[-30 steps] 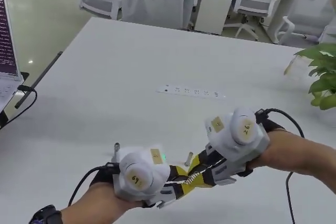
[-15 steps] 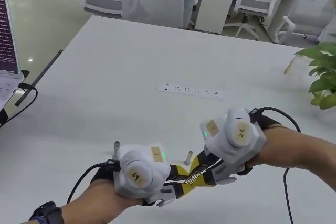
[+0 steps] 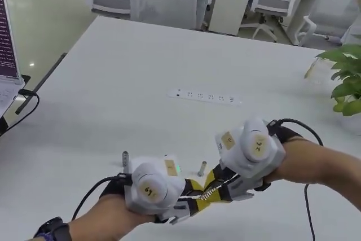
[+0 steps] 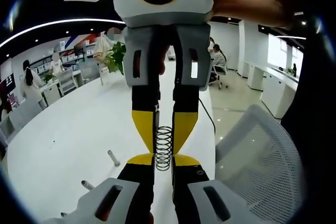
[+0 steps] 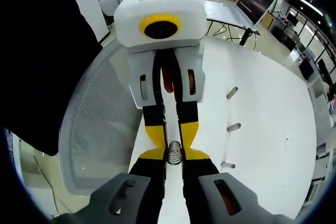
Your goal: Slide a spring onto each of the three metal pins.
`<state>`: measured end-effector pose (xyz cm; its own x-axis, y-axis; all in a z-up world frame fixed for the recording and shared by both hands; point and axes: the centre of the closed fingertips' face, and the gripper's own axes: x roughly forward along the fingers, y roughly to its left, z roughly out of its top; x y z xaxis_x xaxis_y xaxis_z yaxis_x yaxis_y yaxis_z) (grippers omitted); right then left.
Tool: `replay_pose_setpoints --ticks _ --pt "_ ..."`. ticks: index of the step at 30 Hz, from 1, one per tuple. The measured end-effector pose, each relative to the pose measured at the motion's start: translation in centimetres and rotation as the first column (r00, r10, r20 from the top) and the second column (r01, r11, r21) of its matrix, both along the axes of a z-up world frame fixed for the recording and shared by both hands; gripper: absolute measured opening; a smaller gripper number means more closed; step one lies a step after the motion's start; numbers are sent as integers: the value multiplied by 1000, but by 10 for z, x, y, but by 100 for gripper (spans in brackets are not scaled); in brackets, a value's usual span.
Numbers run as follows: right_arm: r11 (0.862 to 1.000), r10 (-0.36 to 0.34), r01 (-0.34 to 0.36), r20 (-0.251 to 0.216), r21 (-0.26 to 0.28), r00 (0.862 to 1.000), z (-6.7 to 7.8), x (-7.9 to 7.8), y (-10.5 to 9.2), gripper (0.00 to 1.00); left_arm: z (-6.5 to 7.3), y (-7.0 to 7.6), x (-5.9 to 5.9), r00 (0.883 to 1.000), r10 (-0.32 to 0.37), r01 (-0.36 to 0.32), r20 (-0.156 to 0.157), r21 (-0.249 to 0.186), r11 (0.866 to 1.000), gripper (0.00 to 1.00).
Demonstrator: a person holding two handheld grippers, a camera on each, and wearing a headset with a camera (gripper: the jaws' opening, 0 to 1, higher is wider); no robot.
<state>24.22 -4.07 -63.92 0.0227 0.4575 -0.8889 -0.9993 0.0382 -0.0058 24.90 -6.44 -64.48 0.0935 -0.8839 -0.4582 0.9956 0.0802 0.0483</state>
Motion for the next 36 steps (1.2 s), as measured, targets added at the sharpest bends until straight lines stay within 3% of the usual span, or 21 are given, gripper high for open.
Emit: replay_pose_setpoints --ticks 12,22,28,36 --pt "1000 -26 26 -2 9 1000 -1 4 -3 8 -1 12 5 999 41 -41 -20 3 999 9" --pt "997 -77 77 -13 5 997 -7 11 -17 8 -6 28 12 995 89 -88 -39 10 996 14" --pt "994 -113 113 -17 6 993 -12 16 -25 8 -12 43 17 990 131 -130 -53 21 991 16" --pt "988 -154 154 -13 -3 988 -17 29 -37 8 -15 65 30 974 213 -212 -74 21 977 19"
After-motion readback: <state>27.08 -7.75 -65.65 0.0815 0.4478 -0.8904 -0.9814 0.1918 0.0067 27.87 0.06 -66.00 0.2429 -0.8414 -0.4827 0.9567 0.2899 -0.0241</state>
